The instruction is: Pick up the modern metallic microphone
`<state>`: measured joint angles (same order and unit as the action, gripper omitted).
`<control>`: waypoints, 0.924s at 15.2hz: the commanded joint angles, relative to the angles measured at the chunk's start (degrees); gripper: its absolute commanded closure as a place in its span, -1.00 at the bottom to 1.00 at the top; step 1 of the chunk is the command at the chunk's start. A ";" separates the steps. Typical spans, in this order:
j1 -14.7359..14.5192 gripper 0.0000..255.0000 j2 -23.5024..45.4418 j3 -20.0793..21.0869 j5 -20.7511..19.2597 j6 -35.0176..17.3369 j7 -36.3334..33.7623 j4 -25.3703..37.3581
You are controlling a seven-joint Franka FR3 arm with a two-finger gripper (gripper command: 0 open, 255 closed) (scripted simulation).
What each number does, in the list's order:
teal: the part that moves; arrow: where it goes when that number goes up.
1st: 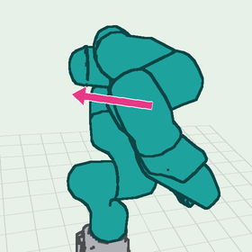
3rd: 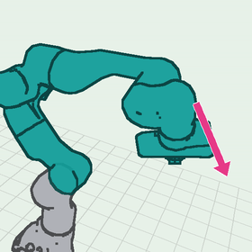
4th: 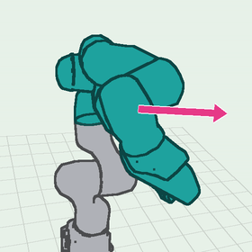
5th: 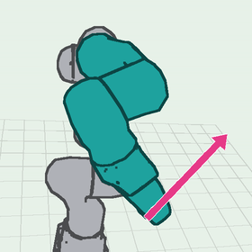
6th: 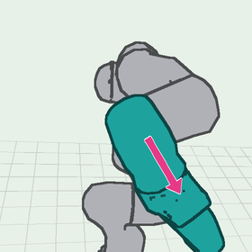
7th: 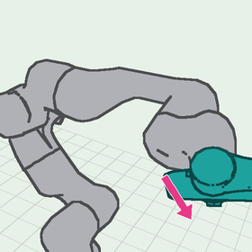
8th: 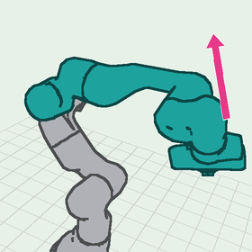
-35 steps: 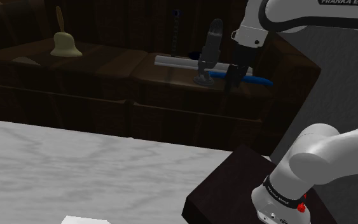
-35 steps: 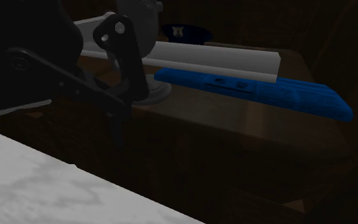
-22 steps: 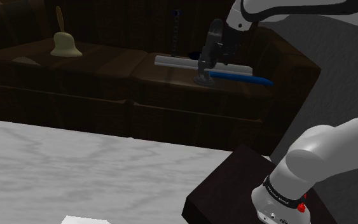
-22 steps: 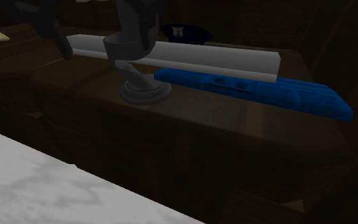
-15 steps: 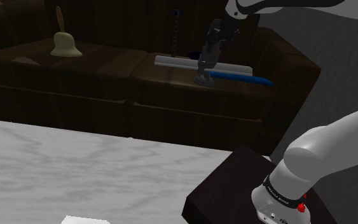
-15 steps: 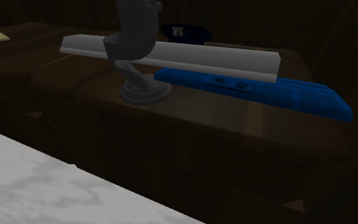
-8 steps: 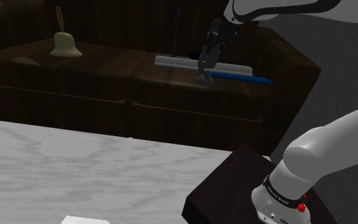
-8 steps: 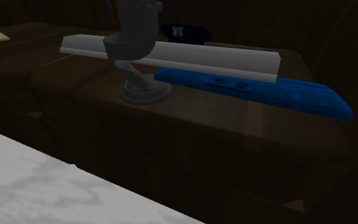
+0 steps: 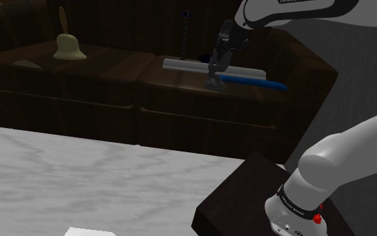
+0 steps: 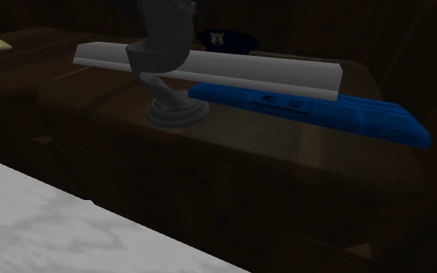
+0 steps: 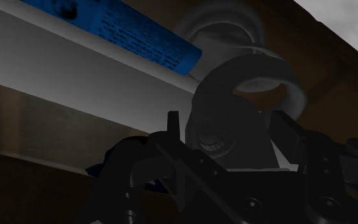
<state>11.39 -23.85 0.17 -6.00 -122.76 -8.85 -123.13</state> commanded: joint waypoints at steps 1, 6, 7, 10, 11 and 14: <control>0.01 1.00 0.06 -0.01 0.00 0.01 0.00 -0.08; -0.01 1.00 0.08 0.02 0.05 0.87 0.05 0.80; -0.02 1.00 0.14 0.02 0.09 1.63 0.13 1.62; -0.05 1.00 0.41 0.04 0.21 3.90 0.34 4.18; -0.06 1.00 0.53 0.04 0.25 4.66 0.41 5.05; -0.08 1.00 0.94 0.06 0.35 6.94 0.62 7.74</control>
<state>11.29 -23.04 0.28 -5.67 -116.53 -8.37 -116.41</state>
